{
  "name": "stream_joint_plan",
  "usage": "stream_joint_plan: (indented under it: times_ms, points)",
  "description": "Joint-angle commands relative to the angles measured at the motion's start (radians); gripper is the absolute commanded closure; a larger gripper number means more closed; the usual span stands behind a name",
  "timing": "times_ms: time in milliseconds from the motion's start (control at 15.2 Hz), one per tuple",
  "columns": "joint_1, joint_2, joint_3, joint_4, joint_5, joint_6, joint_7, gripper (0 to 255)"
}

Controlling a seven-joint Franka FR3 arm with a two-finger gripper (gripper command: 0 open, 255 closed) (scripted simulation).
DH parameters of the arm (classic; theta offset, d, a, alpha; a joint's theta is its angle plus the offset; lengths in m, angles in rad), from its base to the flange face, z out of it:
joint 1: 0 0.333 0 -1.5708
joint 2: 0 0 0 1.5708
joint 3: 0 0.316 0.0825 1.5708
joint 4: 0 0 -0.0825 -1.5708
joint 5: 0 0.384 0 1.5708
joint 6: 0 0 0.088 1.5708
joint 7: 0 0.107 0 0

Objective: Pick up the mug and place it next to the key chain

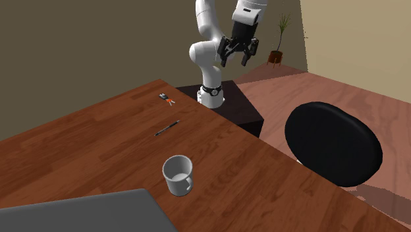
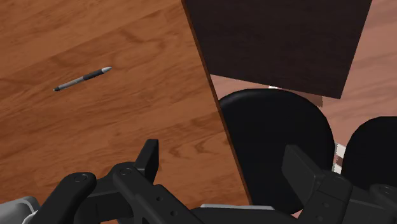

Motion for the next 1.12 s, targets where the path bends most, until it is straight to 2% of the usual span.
stream_joint_plan:
  times_ms: [0, 528, 1056]
  points:
    - [0.0, 0.0, 0.0, 0.0, 0.0, 0.0, 0.0, 0]
    - [-0.048, 0.24, -0.117, 0.067, -0.07, 0.194, -0.13, 0]
    - [-0.079, 0.522, -0.211, 0.22, -0.077, 0.341, -0.261, 0]
